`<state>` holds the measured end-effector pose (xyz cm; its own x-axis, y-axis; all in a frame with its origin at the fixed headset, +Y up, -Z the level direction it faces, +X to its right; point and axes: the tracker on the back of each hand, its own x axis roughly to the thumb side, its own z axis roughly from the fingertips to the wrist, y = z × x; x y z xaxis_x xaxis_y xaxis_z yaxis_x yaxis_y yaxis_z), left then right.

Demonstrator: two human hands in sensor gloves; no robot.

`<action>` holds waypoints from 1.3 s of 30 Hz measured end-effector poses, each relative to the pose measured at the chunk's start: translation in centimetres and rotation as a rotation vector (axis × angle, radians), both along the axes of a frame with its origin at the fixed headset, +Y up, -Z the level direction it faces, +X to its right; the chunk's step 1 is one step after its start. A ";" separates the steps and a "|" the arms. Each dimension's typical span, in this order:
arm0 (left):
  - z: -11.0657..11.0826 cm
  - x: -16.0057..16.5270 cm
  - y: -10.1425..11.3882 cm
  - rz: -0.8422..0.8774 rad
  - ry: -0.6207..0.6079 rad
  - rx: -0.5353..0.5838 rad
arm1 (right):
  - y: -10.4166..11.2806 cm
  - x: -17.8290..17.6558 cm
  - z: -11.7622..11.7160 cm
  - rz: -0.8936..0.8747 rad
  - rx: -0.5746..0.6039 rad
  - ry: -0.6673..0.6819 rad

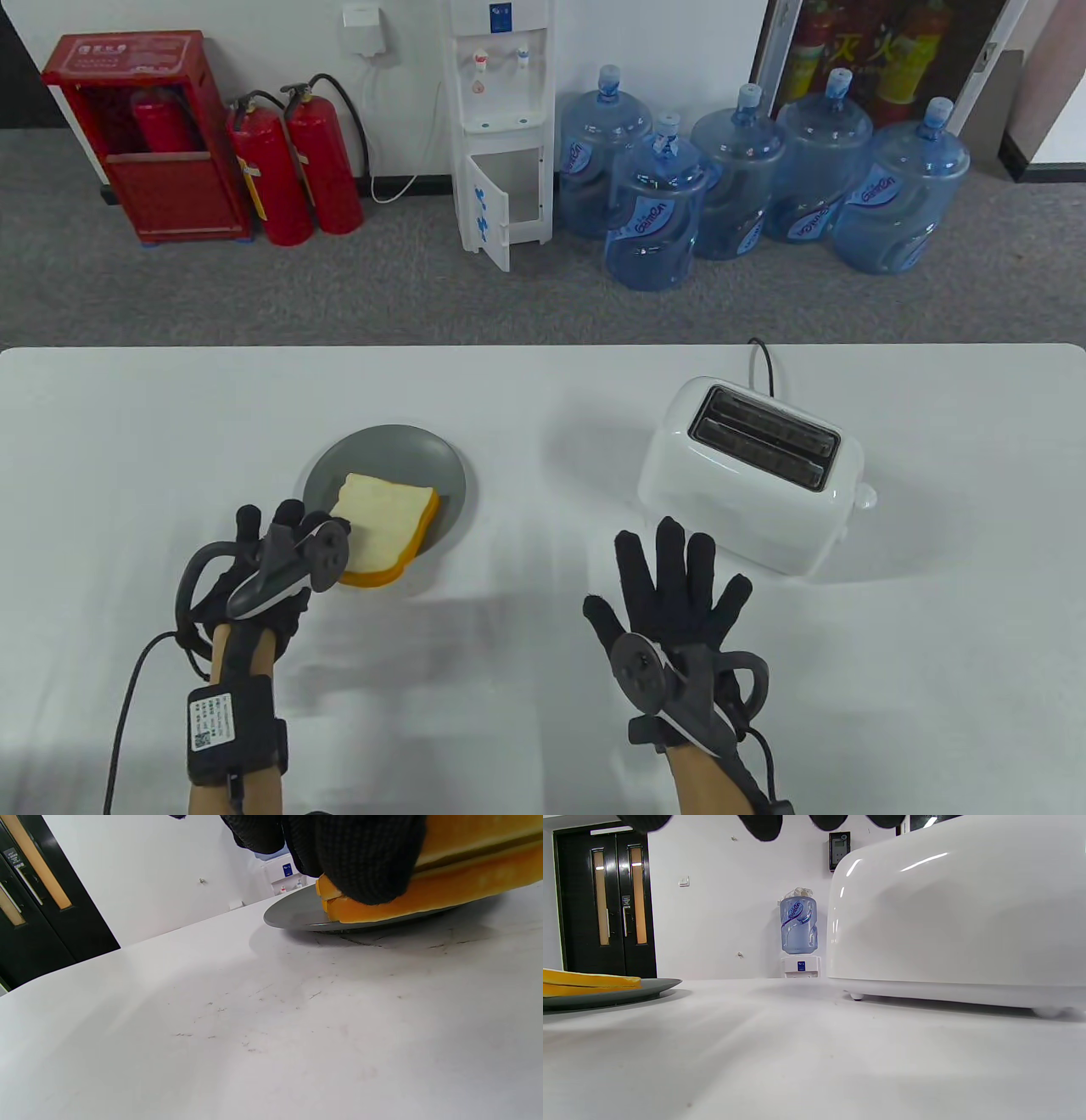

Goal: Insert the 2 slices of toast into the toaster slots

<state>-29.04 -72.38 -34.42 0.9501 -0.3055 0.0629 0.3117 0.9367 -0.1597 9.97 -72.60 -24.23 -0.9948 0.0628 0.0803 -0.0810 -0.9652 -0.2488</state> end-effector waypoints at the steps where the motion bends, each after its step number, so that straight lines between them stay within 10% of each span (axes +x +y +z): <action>1: 0.0 -0.1 0.1 0.011 0.003 -0.004 | 0.0 0.0 0.0 -0.001 0.000 0.000; 39: -1.1 1.2 2.0 0.101 0.115 0.096 | -0.1 -0.3 0.0 0.003 -0.025 0.006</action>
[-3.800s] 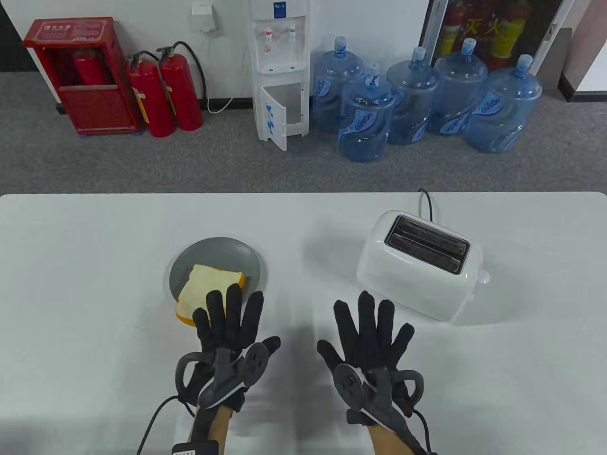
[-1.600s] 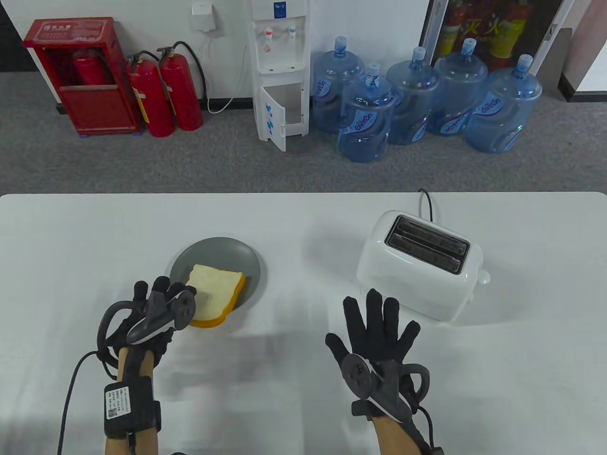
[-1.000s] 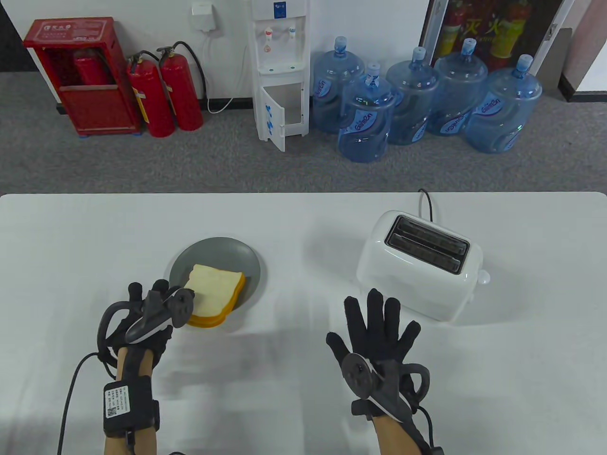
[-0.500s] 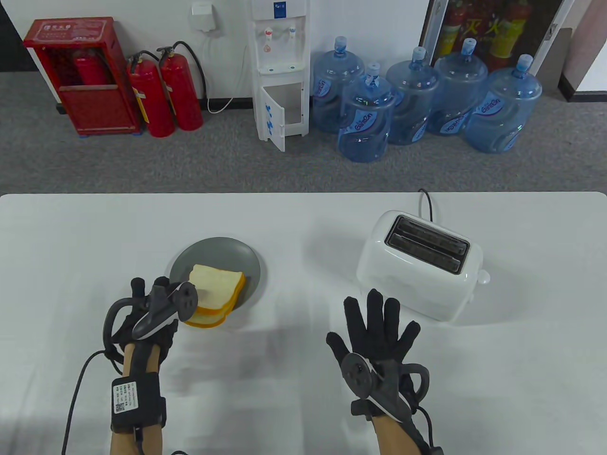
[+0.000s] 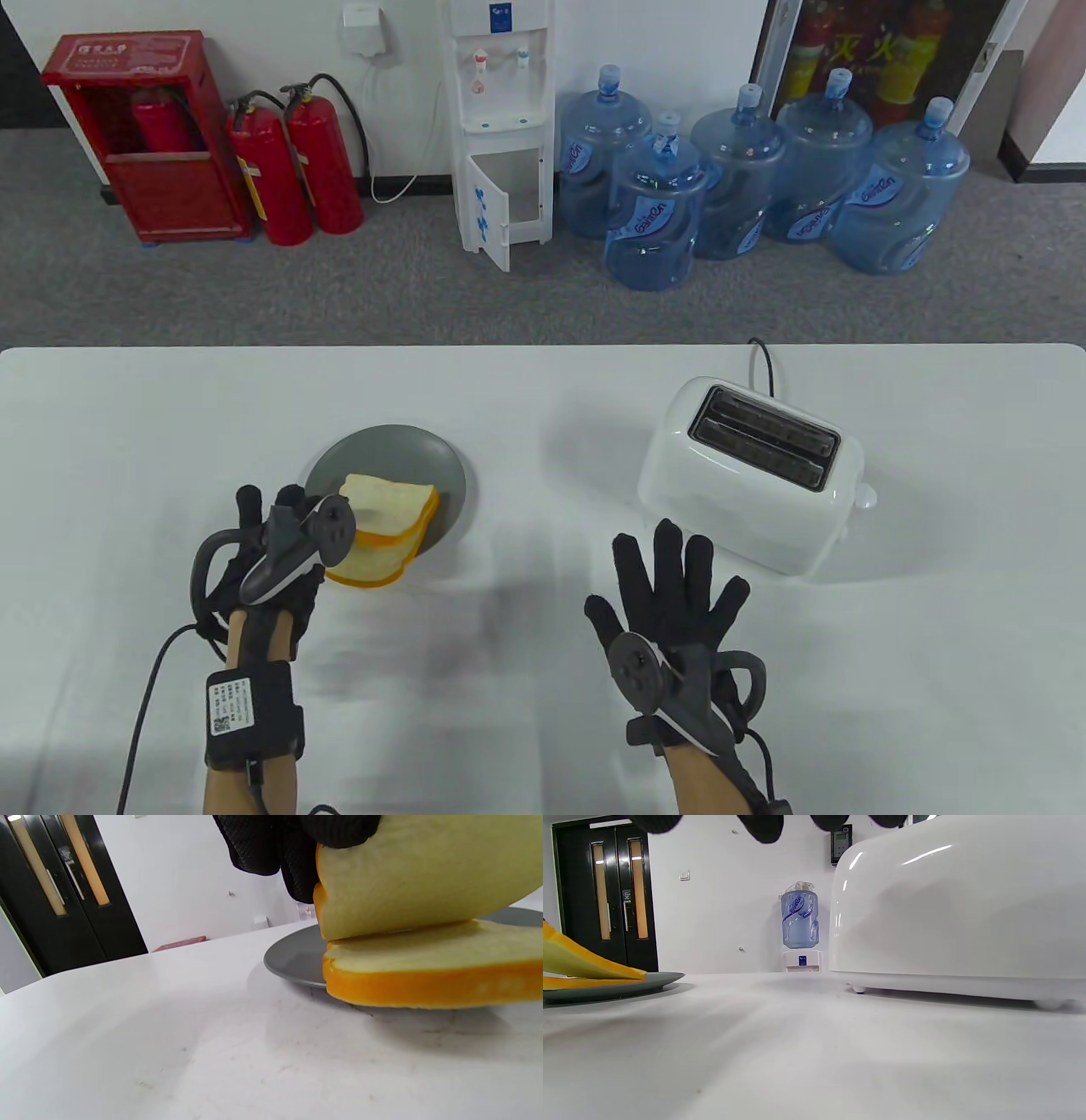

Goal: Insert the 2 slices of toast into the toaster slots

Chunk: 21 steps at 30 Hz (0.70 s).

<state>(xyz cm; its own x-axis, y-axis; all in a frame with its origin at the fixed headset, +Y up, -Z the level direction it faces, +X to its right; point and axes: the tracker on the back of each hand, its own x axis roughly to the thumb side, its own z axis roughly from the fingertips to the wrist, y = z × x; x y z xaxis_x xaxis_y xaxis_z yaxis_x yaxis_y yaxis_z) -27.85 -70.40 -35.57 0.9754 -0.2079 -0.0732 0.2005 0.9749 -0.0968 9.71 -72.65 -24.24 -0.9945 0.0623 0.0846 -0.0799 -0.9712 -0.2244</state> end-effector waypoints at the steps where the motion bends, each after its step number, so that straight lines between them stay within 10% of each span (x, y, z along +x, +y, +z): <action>1: 0.0 0.0 0.0 0.010 0.009 -0.006 | 0.0 0.0 0.0 0.000 -0.001 0.000; 21: -0.1 1.1 1.8 0.120 0.073 0.117 | 0.0 -0.1 -0.1 -0.021 -0.026 0.002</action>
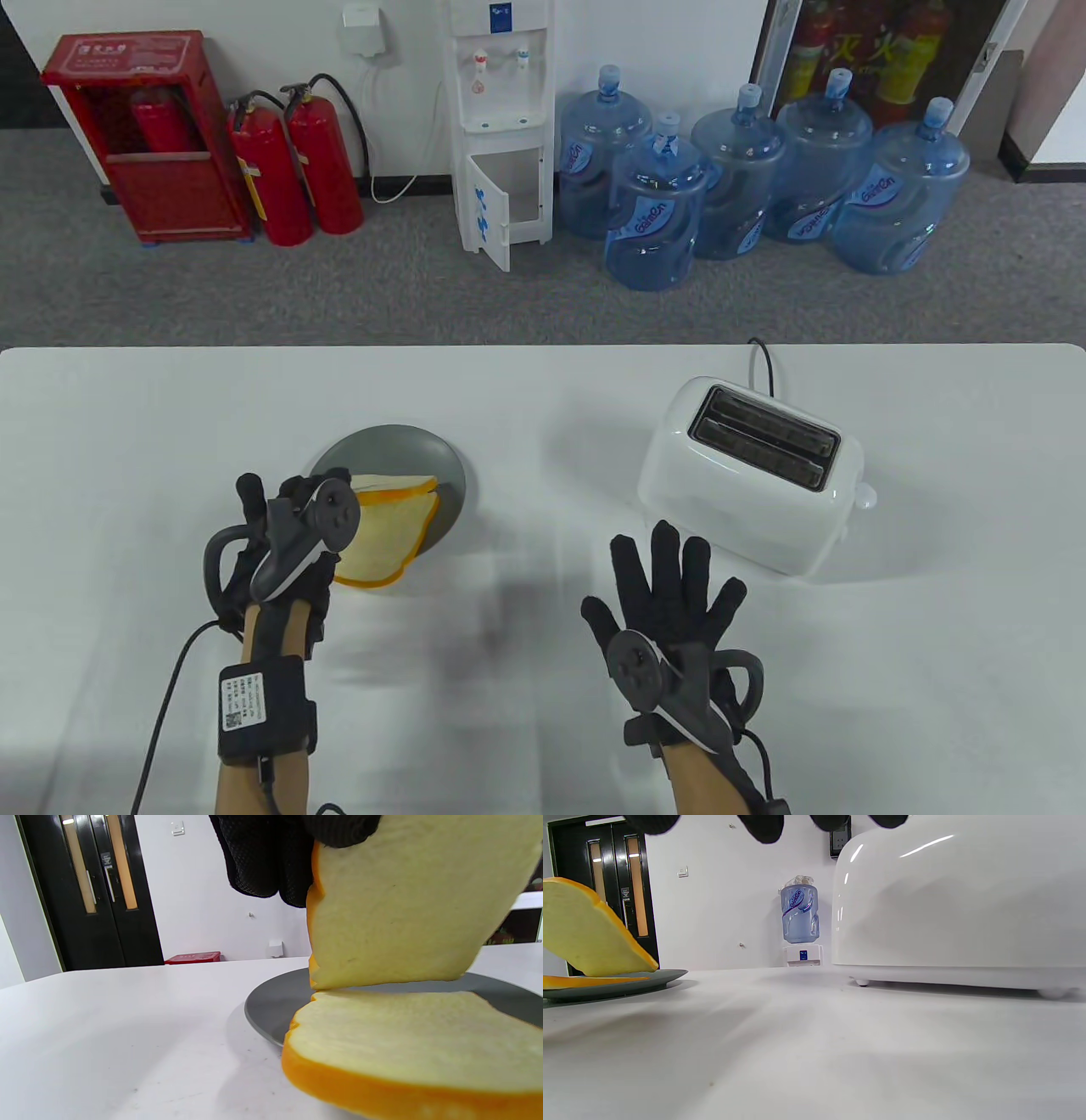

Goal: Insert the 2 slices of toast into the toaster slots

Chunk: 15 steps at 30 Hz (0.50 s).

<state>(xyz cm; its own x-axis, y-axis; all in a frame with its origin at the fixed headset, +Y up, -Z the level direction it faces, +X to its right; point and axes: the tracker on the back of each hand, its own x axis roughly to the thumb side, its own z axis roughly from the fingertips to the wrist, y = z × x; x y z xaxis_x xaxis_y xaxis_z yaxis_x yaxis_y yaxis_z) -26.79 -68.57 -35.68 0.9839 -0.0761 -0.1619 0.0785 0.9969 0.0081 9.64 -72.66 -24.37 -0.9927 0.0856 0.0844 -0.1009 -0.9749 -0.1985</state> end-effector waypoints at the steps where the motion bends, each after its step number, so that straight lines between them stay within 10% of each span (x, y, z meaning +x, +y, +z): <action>1: 0.0 0.0 0.1 0.005 0.001 0.010 | 0.0 0.0 0.0 -0.004 -0.001 0.000; 15: 3.0 0.4 3.0 0.048 -0.148 0.318 | -0.1 0.1 -0.1 -0.046 -0.032 0.022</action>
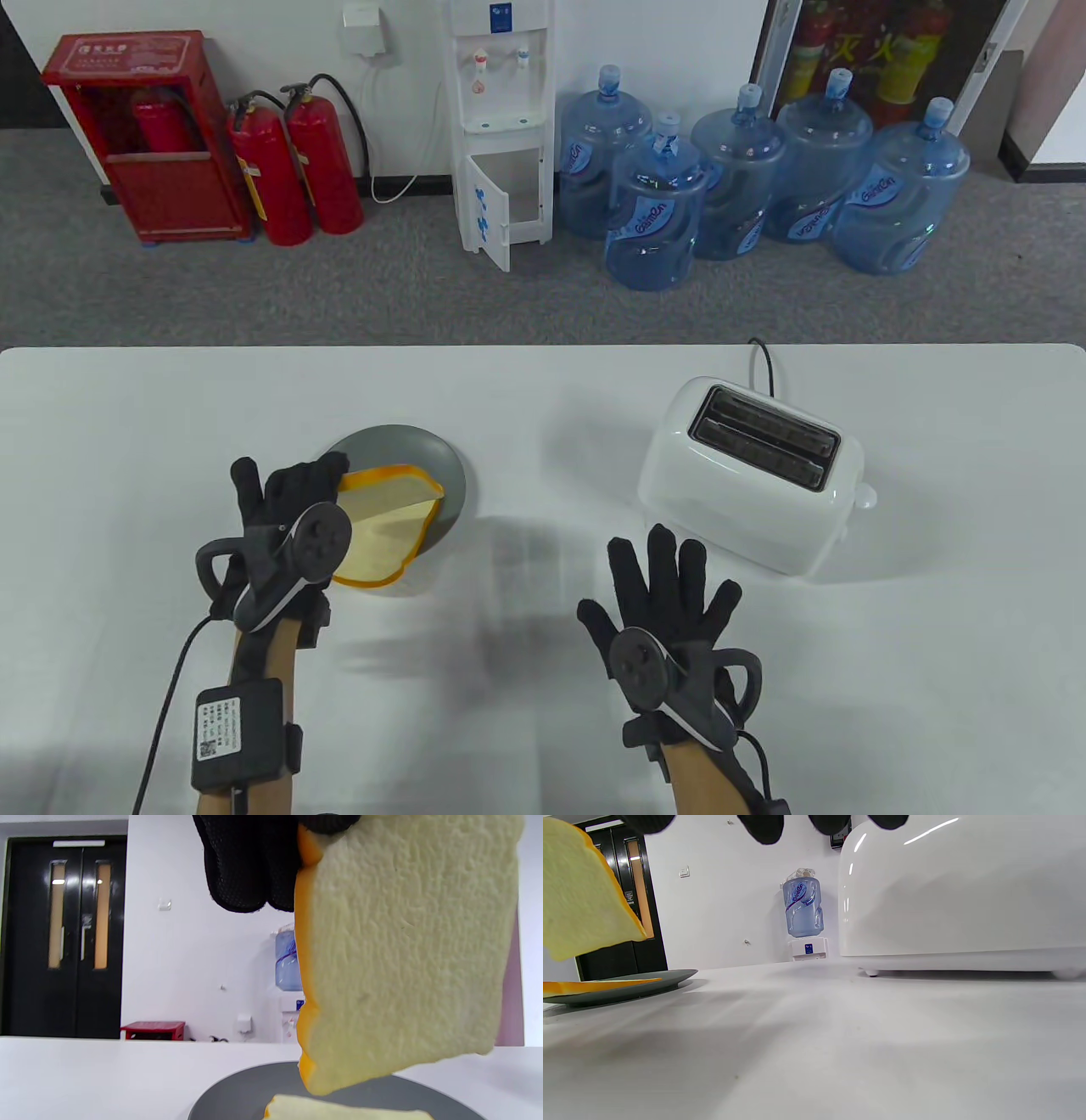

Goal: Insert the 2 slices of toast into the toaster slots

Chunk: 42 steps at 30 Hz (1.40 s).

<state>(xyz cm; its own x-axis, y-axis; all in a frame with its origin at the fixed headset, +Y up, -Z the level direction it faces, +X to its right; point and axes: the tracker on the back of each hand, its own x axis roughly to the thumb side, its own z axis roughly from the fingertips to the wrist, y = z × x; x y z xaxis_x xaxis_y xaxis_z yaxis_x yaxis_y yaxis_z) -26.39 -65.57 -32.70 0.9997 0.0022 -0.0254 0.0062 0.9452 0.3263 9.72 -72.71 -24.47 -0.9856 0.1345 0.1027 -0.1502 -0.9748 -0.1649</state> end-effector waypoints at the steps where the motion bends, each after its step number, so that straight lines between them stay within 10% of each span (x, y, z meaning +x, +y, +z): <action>1: 0.3 0.1 0.2 0.002 -0.010 0.008 | 0.0 0.0 0.0 -0.002 -0.001 0.001; 24: 7.6 4.0 -0.6 0.060 -0.205 0.064 | 0.5 -0.2 0.7 -0.070 0.117 0.078; 42: 8.9 7.1 -0.8 0.020 -0.330 0.065 | 2.0 -2.5 2.7 -0.122 0.318 0.312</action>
<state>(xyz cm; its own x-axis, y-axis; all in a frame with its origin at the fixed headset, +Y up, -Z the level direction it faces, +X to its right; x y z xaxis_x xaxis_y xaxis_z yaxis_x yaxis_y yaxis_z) -19.32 -66.34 -23.80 0.9537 0.0131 0.3004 -0.1282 0.9214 0.3669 7.26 -70.75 -21.74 -0.8799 0.1616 0.4469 -0.3509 -0.8551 -0.3817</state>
